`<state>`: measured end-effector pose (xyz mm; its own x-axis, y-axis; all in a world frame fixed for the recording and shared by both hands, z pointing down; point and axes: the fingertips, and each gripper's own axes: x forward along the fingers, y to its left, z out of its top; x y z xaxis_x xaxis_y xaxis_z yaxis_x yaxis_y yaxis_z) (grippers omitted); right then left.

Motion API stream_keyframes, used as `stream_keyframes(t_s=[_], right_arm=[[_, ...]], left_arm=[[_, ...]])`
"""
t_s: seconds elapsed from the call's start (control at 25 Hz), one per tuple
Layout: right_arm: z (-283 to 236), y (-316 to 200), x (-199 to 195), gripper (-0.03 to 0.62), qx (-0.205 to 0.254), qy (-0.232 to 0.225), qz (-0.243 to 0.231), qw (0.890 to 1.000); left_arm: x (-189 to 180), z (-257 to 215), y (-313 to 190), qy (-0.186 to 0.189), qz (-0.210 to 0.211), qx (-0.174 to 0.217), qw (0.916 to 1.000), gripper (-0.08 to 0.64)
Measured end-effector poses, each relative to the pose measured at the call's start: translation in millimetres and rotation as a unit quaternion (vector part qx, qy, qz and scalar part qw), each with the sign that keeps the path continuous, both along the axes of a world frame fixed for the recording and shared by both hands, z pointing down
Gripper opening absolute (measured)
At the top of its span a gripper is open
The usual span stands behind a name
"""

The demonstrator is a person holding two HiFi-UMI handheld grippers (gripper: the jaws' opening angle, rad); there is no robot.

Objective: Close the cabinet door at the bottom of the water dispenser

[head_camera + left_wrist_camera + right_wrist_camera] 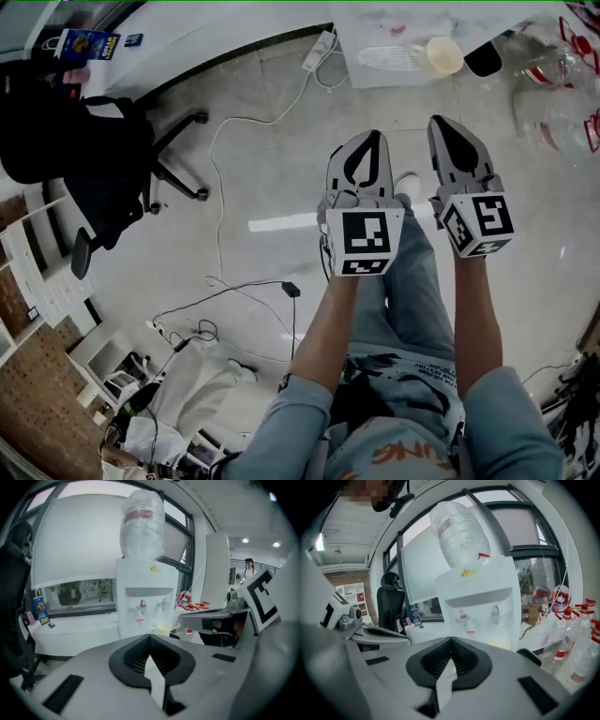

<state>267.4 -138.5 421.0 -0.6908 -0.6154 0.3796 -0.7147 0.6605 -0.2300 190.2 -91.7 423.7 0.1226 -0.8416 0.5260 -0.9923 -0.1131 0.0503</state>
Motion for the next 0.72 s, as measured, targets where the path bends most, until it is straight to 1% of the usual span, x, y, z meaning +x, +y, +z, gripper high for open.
stream_keyframes(t_s=[0.04, 0.12, 0.24, 0.36, 0.4, 0.48, 0.52, 0.56, 0.64, 0.72], right_arm=[[-11.3, 2.9, -4.2, 0.028, 0.003, -0.004, 0.0, 1.0], [-35.2, 8.0, -15.9, 0.028, 0.008, -0.01, -0.003, 1.0], [-70.0, 17.1, -30.9, 0.028, 0.017, -0.008, -0.013, 1.0], [-110.7, 21.4, -36.8, 0.028, 0.03, -0.013, -0.024, 0.999], [-126.3, 20.8, -38.7, 0.028, 0.038, -0.018, -0.028, 0.999], [-157.6, 17.8, -42.3, 0.028, 0.051, -0.03, -0.03, 0.998], [-172.6, 18.4, -42.9, 0.028, 0.054, -0.037, -0.026, 0.998], [-187.7, 20.8, -43.2, 0.028, 0.056, -0.042, -0.022, 0.997], [-220.4, 25.3, -46.7, 0.028, 0.068, -0.049, -0.017, 0.996], [-255.6, 25.4, -54.5, 0.028, 0.092, -0.061, -0.018, 0.994]], left_arm=[[-5.6, -10.5, 3.0, -0.013, -0.003, 0.005, 0.9999, 0.011], [-19.5, -34.9, 7.9, -0.023, -0.014, 0.016, 0.9995, 0.011], [-37.8, -73.6, 15.6, -0.018, -0.043, 0.035, 0.9983, 0.011], [-48.1, -118.0, 18.1, -0.017, -0.073, 0.06, 0.9954, 0.011], [-51.1, -135.2, 18.5, -0.024, -0.083, 0.073, 0.9936, 0.011], [-56.3, -171.8, 21.2, -0.054, -0.097, 0.105, 0.9882, 0.011], [-57.2, -188.0, 25.1, -0.067, -0.1, 0.115, 0.986, 0.011], [-57.5, -201.5, 30.0, -0.072, -0.102, 0.118, 0.9851, 0.011], [-61.9, -226.5, 36.7, -0.062, -0.114, 0.123, 0.984, 0.011], [-73.4, -257.4, 36.8, -0.046, -0.134, 0.148, 0.9788, 0.011]])
